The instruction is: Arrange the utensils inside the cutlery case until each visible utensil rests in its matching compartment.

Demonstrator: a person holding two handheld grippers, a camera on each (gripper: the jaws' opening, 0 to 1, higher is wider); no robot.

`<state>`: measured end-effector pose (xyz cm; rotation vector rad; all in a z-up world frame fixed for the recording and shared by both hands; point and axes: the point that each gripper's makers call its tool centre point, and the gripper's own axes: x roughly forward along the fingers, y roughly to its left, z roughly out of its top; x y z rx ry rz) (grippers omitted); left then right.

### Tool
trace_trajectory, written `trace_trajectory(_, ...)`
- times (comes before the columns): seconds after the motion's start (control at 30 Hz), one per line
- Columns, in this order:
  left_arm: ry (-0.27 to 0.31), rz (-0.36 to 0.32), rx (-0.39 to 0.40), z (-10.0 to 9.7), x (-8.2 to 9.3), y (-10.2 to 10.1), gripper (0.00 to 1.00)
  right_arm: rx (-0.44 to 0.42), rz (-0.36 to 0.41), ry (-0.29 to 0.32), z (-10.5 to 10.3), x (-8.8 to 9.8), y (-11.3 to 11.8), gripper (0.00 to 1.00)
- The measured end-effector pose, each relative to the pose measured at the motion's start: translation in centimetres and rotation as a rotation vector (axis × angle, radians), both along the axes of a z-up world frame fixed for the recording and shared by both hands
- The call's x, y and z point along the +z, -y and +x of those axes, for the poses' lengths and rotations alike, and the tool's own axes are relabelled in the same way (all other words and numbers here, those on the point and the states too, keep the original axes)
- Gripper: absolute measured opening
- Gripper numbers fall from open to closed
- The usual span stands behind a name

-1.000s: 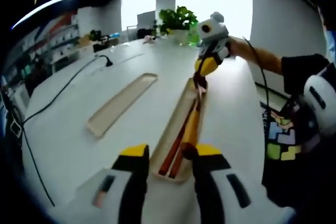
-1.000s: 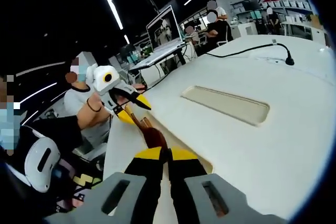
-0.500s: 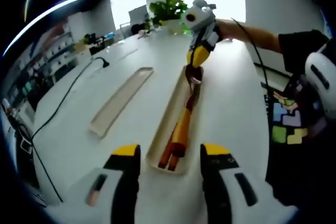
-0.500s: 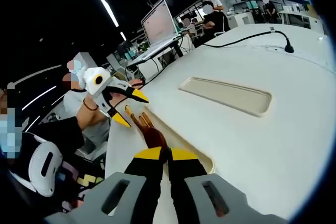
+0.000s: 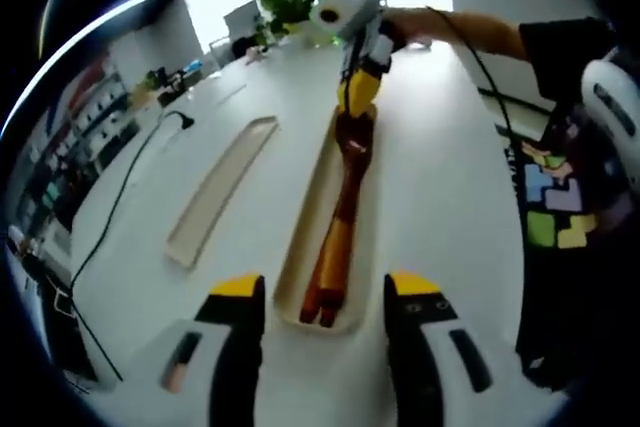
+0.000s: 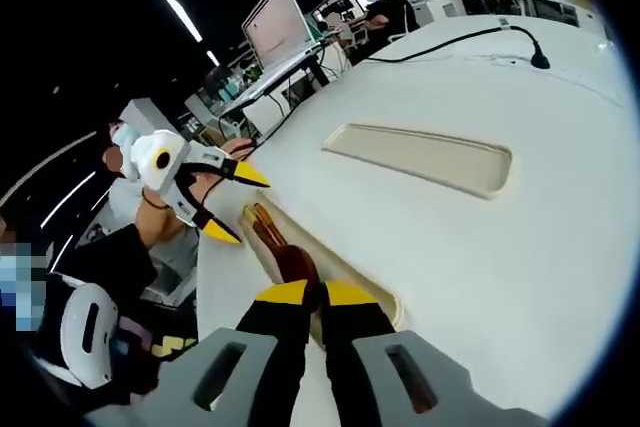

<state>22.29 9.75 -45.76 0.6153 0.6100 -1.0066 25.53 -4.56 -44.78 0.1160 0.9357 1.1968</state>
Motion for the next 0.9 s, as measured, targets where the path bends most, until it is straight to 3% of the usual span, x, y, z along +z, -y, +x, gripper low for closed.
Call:
trace_trajectory(0.1, 0.0, 0.012, -0.007, 0.0, -0.1, 0.0, 0.5, -0.025, -0.001, -0.055, -0.2, -0.2, 0.0, 0.02)
trace_trajectory(0.47, 0.0, 0.031, -0.016, 0.5, -0.3, -0.1, 0.41, -0.055, 0.006, -0.099, -0.5, -0.7, 0.0, 0.03)
trace_trajectory(0.9, -0.001, 0.034, -0.021, 1.1, -0.4, 0.1, 0.41, -0.024, -0.033, -0.032, -0.9, -0.6, 0.5, 0.06)
